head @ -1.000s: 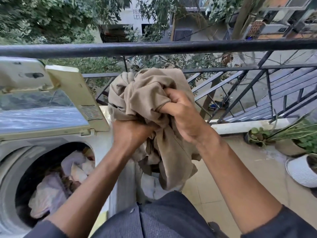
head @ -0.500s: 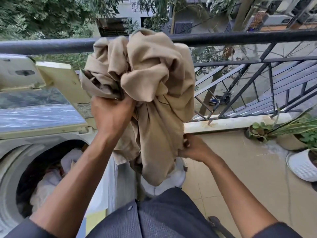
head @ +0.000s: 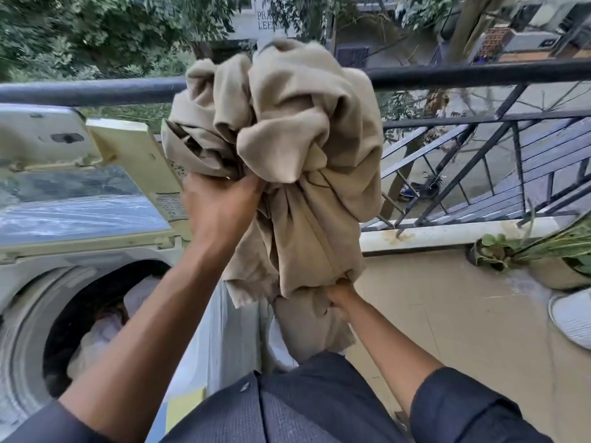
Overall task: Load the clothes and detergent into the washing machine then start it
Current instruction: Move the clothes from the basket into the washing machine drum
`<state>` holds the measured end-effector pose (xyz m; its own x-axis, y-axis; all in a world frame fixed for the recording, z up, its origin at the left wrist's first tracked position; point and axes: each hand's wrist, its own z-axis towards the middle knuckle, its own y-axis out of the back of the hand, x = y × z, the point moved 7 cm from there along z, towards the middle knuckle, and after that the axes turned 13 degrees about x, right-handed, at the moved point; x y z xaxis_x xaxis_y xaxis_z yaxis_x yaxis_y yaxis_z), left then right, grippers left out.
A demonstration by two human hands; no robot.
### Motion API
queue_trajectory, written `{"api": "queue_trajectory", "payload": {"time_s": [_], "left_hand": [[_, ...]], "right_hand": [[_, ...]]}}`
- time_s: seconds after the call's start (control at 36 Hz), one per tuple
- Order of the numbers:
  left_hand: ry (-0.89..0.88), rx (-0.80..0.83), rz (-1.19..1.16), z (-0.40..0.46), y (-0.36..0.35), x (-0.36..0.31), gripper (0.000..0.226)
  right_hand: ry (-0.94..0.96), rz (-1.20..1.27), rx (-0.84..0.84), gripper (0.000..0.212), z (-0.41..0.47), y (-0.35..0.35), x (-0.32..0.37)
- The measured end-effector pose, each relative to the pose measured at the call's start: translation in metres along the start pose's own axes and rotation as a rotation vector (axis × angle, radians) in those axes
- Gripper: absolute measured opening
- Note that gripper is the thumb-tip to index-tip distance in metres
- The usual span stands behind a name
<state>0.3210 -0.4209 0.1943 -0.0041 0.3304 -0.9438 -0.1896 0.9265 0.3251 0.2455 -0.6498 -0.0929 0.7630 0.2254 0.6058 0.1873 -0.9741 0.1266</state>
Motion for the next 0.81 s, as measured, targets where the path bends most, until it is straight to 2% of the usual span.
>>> {"api": "queue_trajectory", "payload": {"time_s": [0.06,0.08,0.14,0.19,0.31,0.36,0.44,0.5,0.56,0.67,0.75,0.81], "left_hand": [[-0.005,-0.003,0.064,-0.001,0.0,0.007,0.018],[-0.013,-0.012,0.102,-0.002,-0.001,0.011,0.025],[-0.043,-0.038,0.169,-0.005,0.0,0.018,0.04],[-0.091,-0.022,0.219,-0.009,-0.002,0.024,0.039],[-0.101,0.038,0.294,-0.01,-0.006,0.039,0.025],[-0.093,0.07,0.34,-0.009,-0.009,0.046,0.033],[-0.116,0.1,0.371,-0.012,-0.013,0.045,0.03],[-0.11,0.122,0.356,-0.014,-0.014,0.044,0.022],[-0.109,0.176,0.393,-0.018,-0.019,0.042,0.026],[-0.188,0.44,0.401,-0.024,-0.038,0.035,0.052],[-0.139,0.702,0.346,-0.029,-0.053,0.042,0.081],[-0.122,0.755,0.324,-0.031,-0.056,0.044,0.092]], "right_hand": [[0.063,0.019,-0.025,0.06,-0.004,0.016,0.004],[0.104,0.051,-0.047,0.062,-0.007,0.026,0.005],[0.133,0.156,-0.094,0.045,-0.014,0.045,0.005],[0.151,0.186,-0.216,0.023,-0.027,0.068,0.011],[0.265,0.093,-0.42,0.036,-0.07,0.102,0.055],[0.37,0.11,-0.458,0.027,-0.094,0.109,0.078],[0.497,0.108,-0.416,0.013,-0.119,0.108,0.11],[0.578,0.129,-0.357,0.018,-0.13,0.103,0.128],[0.631,0.155,-0.276,0.026,-0.137,0.095,0.144],[0.633,0.12,-0.12,0.021,-0.146,0.065,0.166],[0.646,0.094,-0.087,0.019,-0.152,0.049,0.176],[0.702,0.146,-0.04,0.026,-0.157,0.04,0.182]]}}
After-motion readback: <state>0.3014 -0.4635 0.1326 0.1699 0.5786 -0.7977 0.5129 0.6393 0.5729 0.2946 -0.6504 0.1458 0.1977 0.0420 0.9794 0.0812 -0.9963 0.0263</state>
